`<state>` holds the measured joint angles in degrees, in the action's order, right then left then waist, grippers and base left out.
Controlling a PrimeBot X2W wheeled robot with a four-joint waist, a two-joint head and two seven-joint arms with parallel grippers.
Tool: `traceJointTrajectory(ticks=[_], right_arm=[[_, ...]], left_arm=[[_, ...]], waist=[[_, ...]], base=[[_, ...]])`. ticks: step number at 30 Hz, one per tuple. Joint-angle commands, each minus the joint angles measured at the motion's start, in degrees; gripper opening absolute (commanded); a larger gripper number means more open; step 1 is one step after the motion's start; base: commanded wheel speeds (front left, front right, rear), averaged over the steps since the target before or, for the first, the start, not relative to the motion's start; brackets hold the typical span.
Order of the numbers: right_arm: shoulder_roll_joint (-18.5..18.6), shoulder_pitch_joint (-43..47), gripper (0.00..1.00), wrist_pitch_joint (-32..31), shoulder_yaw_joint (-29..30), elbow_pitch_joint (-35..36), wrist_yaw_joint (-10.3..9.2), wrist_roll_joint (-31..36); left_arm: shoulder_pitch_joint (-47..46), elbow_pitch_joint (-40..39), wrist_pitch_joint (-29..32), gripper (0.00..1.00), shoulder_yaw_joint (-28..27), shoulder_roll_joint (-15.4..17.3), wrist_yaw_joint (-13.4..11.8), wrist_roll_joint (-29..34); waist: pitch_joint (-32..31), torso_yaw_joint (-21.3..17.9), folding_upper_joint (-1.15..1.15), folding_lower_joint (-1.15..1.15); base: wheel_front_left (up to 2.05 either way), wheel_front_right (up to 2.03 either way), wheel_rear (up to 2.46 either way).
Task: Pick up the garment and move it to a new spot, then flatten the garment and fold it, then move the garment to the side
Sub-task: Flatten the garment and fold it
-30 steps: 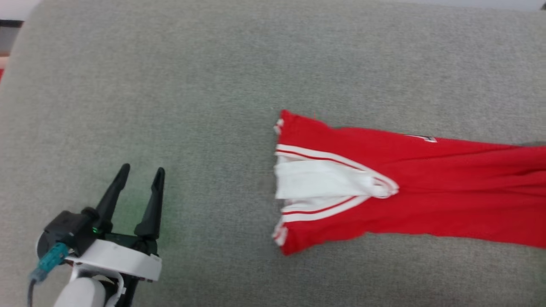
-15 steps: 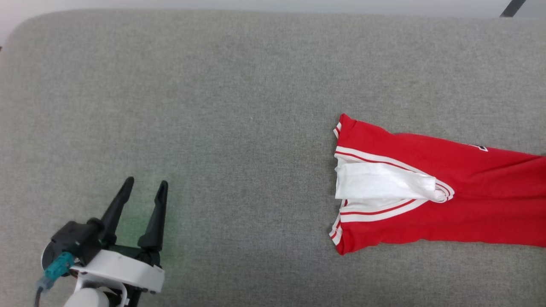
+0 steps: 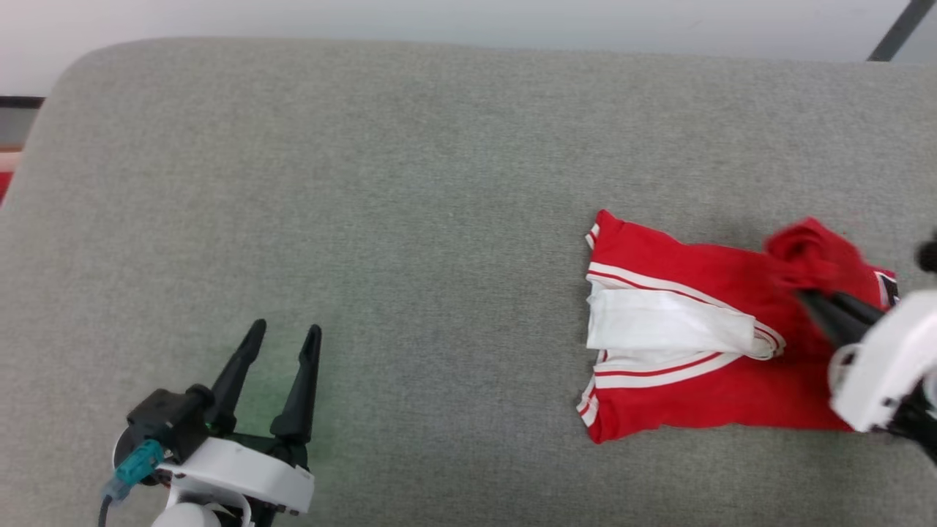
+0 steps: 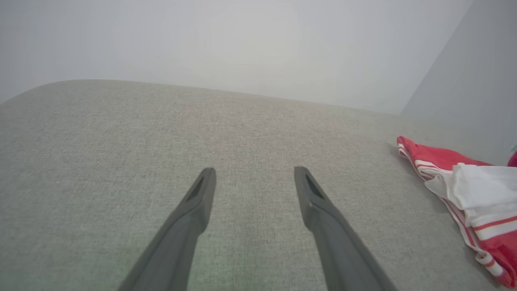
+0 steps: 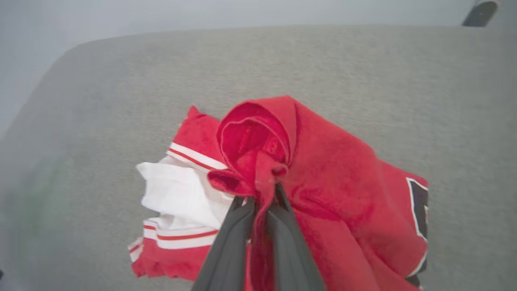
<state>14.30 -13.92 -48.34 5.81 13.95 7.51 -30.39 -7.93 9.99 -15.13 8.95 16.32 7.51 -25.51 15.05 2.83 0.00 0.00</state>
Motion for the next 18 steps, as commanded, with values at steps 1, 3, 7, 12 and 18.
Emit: traceJointTrajectory(ticks=[1,3,7,12,18], right_arm=[[-1.26,-1.93,0.00,-0.53,-2.53,0.80,-0.04,-0.35],[-1.66,-2.66,0.00,-0.90,-3.96,0.86,-0.04,-0.49],[-3.35,-5.86,0.00,-0.53,-9.05,-0.81,-0.04,0.10],[-3.26,-8.81,0.00,2.25,-13.72,-6.18,-0.04,1.76],[-3.17,-10.78,0.00,6.27,-15.64,-15.61,-0.04,2.41]], left_arm=[[-0.50,0.21,0.05,1.00,-0.08,-0.24,-0.07,-0.35],[-0.69,0.26,0.05,1.00,-0.10,-0.42,-0.07,-0.51],[-1.25,0.50,0.05,1.00,0.13,-0.89,-0.07,-0.87],[-1.88,0.85,0.05,1.00,0.24,-1.51,-0.07,-1.24],[-3.43,0.85,0.05,1.00,0.96,-1.64,-0.07,-1.76]], waist=[[0.05,1.00,0.00,0.00],[0.09,1.35,0.00,0.00],[0.44,2.68,0.00,0.00],[1.24,4.43,0.00,0.00],[3.37,6.23,0.00,0.00]], base=[[0.00,0.00,0.00],[0.00,0.00,0.00],[0.00,0.00,0.00],[0.00,0.00,0.00],[0.00,0.00,0.00]])
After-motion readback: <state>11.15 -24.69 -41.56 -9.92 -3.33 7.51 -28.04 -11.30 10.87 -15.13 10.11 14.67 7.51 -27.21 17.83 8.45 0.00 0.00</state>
